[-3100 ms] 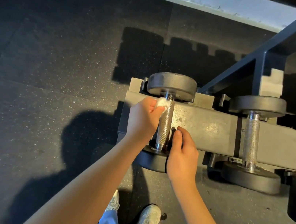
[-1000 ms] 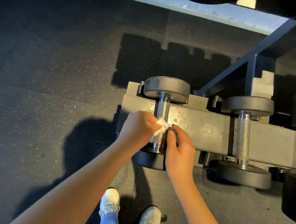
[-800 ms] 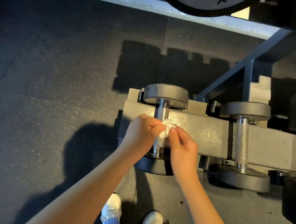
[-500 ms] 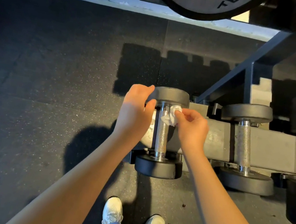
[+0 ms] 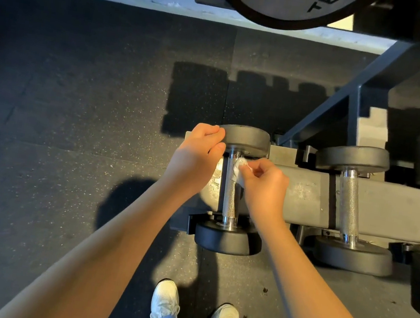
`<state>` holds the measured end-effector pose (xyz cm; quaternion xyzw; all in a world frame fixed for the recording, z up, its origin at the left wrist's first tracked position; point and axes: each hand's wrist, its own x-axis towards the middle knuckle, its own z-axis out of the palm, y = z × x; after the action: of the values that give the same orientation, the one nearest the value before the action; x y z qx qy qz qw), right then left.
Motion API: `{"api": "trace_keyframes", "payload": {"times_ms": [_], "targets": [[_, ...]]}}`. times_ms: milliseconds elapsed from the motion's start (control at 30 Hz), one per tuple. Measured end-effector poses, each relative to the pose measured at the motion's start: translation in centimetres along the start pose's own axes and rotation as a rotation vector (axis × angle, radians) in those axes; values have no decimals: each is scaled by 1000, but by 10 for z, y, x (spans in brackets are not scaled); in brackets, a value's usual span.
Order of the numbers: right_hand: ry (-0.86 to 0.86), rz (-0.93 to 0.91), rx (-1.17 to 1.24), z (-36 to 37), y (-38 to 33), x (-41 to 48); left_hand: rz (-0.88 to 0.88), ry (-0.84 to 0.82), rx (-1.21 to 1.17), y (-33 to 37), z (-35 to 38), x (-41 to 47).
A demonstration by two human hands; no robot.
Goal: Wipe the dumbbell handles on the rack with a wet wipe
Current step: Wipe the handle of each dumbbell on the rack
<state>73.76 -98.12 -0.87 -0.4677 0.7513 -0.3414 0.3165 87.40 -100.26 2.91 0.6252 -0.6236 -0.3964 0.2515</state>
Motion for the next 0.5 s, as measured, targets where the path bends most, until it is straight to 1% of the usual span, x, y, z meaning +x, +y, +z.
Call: {"api": "trace_keyframes", "payload": {"times_ms": [67, 200, 333, 500], "targets": [[-29, -18, -7, 0, 7, -7, -3, -2, -4, -2, 0, 1], [-184, -81, -107, -13, 23, -39, 17, -1, 14, -3, -1, 2], [-303, 14, -195, -22, 20, -46, -5, -38, -12, 0, -3, 2], [-419, 69, -370, -27, 7, -40, -25, -135, 46, 4, -9, 1]]}}
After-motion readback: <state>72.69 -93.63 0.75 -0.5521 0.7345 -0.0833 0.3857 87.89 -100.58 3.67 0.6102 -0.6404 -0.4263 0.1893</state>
